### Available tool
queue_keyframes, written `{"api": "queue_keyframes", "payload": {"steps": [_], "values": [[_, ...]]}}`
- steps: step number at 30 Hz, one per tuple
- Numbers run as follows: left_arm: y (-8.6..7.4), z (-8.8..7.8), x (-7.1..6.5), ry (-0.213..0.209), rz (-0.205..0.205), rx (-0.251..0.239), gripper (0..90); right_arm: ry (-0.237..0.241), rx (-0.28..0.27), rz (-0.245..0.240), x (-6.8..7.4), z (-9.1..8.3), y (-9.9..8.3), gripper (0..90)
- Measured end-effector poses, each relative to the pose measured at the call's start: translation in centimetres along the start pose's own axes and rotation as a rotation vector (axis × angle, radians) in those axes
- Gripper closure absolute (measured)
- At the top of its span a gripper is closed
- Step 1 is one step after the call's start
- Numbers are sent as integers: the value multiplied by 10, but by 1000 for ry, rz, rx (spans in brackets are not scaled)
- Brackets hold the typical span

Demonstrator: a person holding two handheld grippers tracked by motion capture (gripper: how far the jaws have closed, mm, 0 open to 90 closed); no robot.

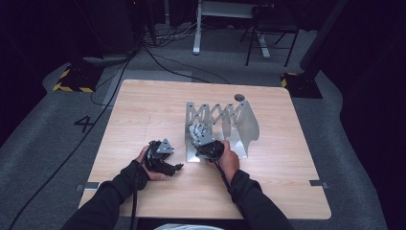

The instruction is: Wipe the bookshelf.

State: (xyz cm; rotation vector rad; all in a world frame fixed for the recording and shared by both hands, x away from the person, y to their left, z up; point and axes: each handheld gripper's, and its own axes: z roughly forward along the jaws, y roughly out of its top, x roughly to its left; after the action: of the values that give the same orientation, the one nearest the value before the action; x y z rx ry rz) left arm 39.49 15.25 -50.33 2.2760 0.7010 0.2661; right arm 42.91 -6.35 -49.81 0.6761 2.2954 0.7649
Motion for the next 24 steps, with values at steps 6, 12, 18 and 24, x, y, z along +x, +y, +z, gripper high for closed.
{"api": "queue_keyframes", "payload": {"steps": [6, 12, 18, 24], "values": [[0, 0, 0, -1, 1, 3, 221, -10, 5, -3, 2, 6, 7, 777], [0, 0, 0, -1, 4, 2, 221, 56, 1, -7, 0, 6, 8, 781], [0, 0, 0, -3, 4, 2, 221, 138, -2, -10, -2, 1, 6, 784], [0, 0, 0, -3, 3, 2, 221, 173, 0, -31, 1, -8, 1, 784]]}}
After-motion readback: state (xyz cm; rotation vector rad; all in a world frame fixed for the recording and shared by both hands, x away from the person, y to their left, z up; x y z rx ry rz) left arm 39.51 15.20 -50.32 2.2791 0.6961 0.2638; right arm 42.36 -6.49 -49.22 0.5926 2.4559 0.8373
